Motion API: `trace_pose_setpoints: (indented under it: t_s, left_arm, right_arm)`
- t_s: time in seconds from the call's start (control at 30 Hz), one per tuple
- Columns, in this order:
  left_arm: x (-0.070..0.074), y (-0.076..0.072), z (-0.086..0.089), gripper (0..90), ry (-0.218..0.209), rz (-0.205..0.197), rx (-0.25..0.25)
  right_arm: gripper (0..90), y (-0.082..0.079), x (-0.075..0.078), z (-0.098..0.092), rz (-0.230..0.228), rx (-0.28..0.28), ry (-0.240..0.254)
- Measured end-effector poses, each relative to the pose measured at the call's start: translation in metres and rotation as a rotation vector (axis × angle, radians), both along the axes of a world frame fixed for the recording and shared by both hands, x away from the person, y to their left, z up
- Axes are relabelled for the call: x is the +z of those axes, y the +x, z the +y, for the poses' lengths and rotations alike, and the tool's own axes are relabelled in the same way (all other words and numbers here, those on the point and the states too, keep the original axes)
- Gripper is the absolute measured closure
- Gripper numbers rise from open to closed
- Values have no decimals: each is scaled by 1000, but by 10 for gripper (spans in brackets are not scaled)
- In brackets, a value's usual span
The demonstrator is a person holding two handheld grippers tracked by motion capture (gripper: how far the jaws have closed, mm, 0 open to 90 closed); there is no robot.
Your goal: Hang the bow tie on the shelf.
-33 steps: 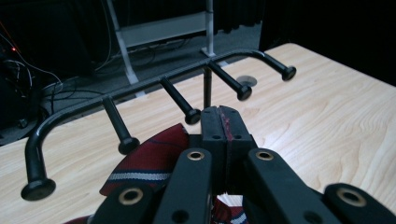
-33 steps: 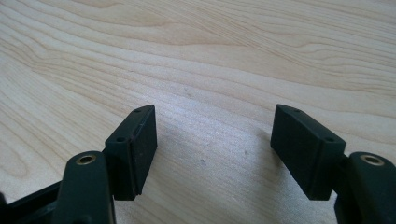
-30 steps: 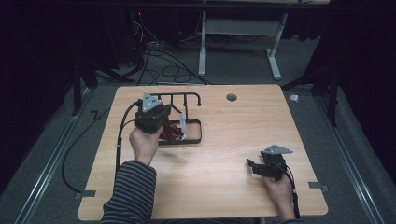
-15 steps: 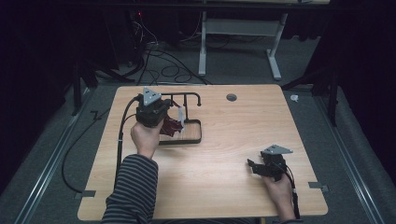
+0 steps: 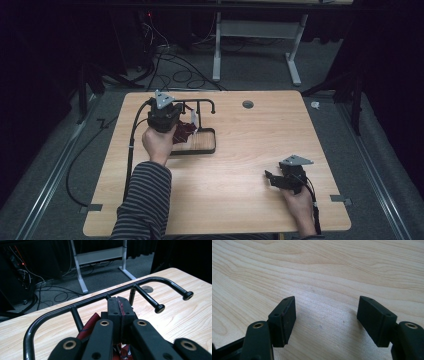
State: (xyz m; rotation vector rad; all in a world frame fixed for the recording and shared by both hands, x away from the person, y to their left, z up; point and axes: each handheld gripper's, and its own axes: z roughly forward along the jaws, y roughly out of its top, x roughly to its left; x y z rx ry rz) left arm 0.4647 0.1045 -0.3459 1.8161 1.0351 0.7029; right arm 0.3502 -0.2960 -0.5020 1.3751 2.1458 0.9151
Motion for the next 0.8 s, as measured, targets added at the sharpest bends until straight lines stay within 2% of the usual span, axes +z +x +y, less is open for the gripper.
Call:
trace_pose_setpoints:
  t_s: [0.23, 0.43, 0.8]
  left_arm:
    - [-2, 2, 0, 894, 27, 18, 14]
    - [-3, 3, 2, 889, 29, 35, 13]
    - [-1, 2, 5, 867, 24, 37, 18]
  right_arm:
    - [329, 0, 0, 0, 0, 0, 0]
    - [329, 0, 0, 0, 0, 0, 0]
    - [330, 0, 0, 0, 0, 1, 0]
